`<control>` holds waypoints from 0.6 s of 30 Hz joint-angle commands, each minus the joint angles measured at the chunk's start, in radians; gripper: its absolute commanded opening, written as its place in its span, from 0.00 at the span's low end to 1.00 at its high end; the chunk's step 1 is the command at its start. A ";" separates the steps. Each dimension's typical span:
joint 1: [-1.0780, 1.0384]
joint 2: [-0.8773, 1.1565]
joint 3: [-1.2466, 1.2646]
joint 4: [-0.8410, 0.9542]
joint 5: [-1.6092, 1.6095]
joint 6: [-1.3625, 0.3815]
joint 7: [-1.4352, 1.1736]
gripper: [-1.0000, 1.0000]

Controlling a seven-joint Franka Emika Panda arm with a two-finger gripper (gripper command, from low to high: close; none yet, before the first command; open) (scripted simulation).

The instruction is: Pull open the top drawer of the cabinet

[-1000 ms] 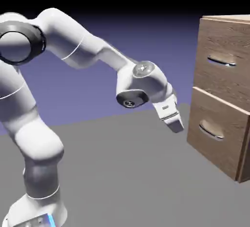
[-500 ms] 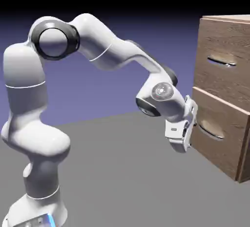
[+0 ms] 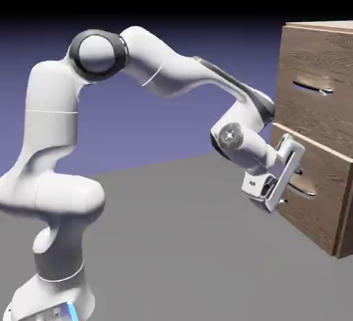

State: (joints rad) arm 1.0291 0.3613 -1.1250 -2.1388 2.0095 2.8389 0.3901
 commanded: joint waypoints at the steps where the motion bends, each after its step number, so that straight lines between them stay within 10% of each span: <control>1: 0.022 0.020 -0.024 0.015 0.044 -0.004 -0.008 0.50; 18: 0.396 0.363 -0.438 0.261 0.783 -0.077 -0.137 0.50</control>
State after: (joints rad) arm 1.4253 0.7241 -1.5632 -1.8774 2.7923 2.7617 0.2534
